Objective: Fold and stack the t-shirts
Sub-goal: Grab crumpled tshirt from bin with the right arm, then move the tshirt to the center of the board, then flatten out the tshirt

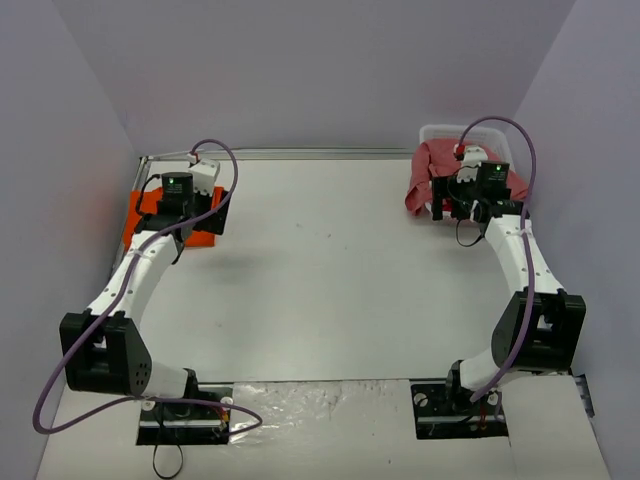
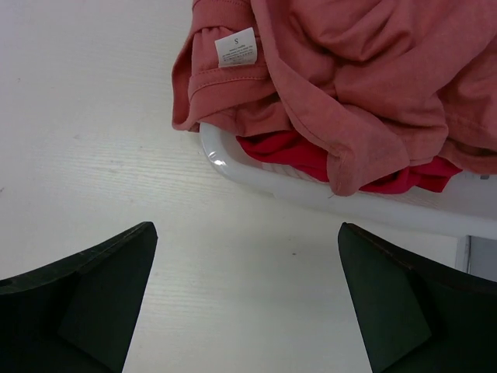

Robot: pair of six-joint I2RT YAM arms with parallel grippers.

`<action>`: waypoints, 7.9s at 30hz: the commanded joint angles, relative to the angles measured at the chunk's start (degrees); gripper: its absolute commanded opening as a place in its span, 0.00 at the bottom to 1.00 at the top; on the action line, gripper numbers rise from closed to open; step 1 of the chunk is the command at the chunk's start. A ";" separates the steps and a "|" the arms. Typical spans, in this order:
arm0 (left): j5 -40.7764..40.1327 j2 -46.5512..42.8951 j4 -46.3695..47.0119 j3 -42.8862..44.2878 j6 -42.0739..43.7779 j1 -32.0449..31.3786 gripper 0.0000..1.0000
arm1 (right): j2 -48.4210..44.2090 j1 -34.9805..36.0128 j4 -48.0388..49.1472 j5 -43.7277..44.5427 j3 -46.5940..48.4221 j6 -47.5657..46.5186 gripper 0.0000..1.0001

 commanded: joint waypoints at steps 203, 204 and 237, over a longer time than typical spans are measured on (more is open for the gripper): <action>-2.55 5.39 -3.09 1.70 0.93 -1.67 0.94 | 10.43 31.52 -22.14 -6.24 10.68 -14.75 0.63; -2.55 5.48 -3.18 1.70 1.02 -1.67 0.94 | 10.96 31.60 -22.05 -6.06 10.76 -14.83 0.62; -2.55 5.57 -3.44 2.31 1.11 -1.76 0.94 | 1.57 26.51 -24.86 0.62 15.34 -15.01 0.00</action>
